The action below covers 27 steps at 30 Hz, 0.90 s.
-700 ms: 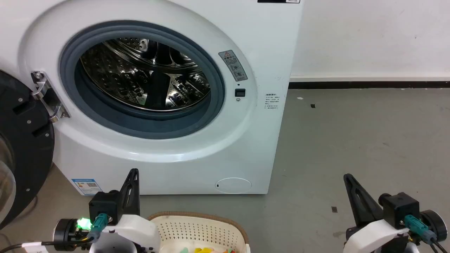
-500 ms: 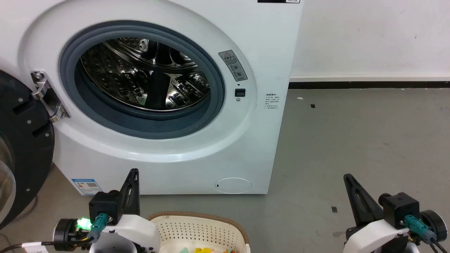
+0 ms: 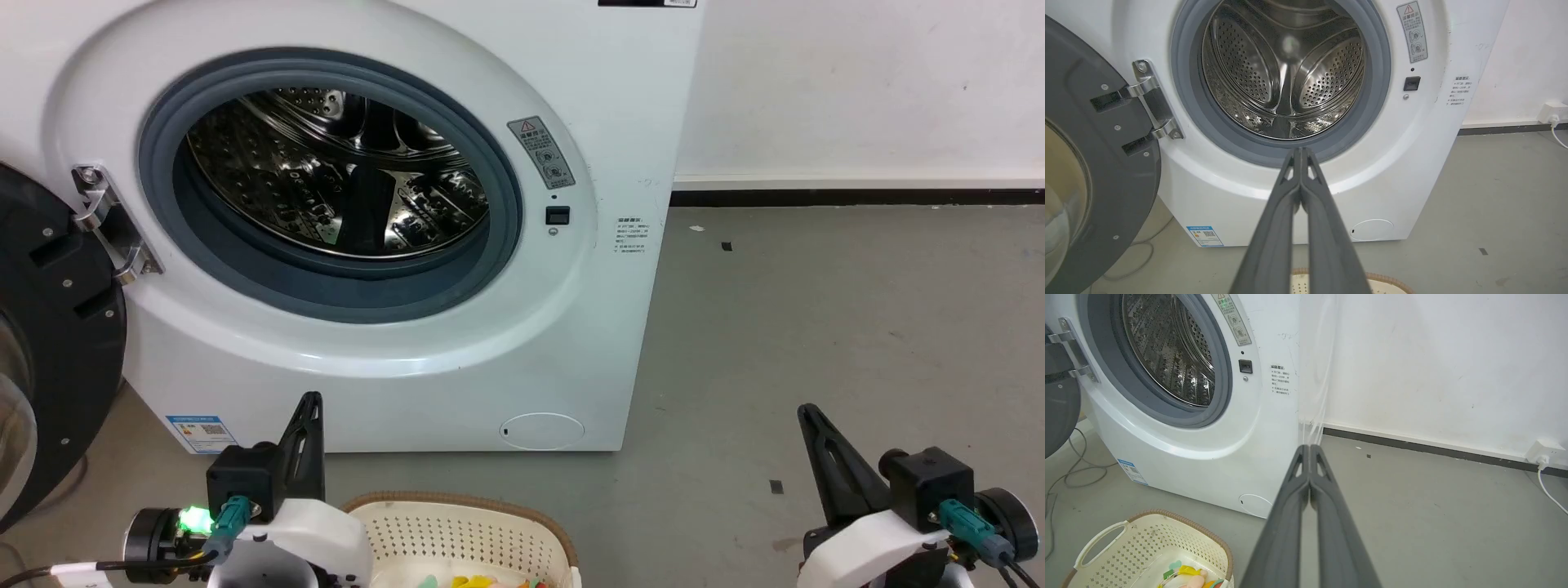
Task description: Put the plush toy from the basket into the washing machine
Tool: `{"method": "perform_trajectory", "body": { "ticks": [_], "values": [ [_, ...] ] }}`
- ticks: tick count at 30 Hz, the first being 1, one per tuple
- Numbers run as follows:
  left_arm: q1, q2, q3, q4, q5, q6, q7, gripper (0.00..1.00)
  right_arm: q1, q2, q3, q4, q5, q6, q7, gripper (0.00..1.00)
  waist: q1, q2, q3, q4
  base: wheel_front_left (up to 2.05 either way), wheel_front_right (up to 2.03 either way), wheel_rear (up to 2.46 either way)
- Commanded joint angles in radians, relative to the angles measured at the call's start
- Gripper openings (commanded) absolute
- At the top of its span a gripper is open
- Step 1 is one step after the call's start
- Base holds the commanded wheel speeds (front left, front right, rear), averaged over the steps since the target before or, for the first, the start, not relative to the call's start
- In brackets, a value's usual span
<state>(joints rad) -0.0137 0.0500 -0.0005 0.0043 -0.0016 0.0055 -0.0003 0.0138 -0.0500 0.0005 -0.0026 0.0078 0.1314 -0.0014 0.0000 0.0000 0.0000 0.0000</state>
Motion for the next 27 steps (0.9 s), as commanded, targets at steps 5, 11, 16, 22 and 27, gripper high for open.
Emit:
{"method": "perform_trajectory", "body": {
  "ticks": [5, 11, 16, 22, 27],
  "values": [
    [0.0, 0.0, -0.001, 0.0, 0.0, 0.0, 0.0, 1.0, 0.0, 0.0, 0.0, 0.0, 0.0, 0.0, 0.0, 1.0, 0.0, 0.0, 0.0, 0.0, 0.0, 0.0, 0.0],
    [-0.001, 0.0, -0.004, 0.002, -0.004, 0.008, -0.007, 1.0, 0.001, 0.0, -0.005, -0.001, 0.011, 0.0, -0.007, 1.0, 0.0, 0.0, 0.001, 0.0, 0.0, 0.0, 0.0],
    [-0.005, 0.0, -0.012, 0.005, -0.009, 0.019, -0.017, 1.0, 0.002, 0.0, -0.01, -0.007, 0.032, 0.0, -0.017, 1.0, 0.0, 0.0, 0.004, 0.0, 0.0, 0.0, 0.0],
    [-0.024, 0.0, -0.026, 0.021, -0.015, 0.023, -0.03, 1.0, 0.0, 0.0, -0.016, -0.014, 0.057, 0.0, -0.03, 1.0, 0.0, 0.0, 0.016, -0.002, 0.0, 0.0, 0.0],
    [-0.05, 0.0, -0.038, 0.062, -0.024, 0.022, -0.04, 1.0, -0.009, 0.0, -0.021, -0.021, 0.074, 0.0, -0.04, 1.0, 0.0, 0.0, 0.041, -0.009, 0.0, 0.0, 0.0]
  ]
}}
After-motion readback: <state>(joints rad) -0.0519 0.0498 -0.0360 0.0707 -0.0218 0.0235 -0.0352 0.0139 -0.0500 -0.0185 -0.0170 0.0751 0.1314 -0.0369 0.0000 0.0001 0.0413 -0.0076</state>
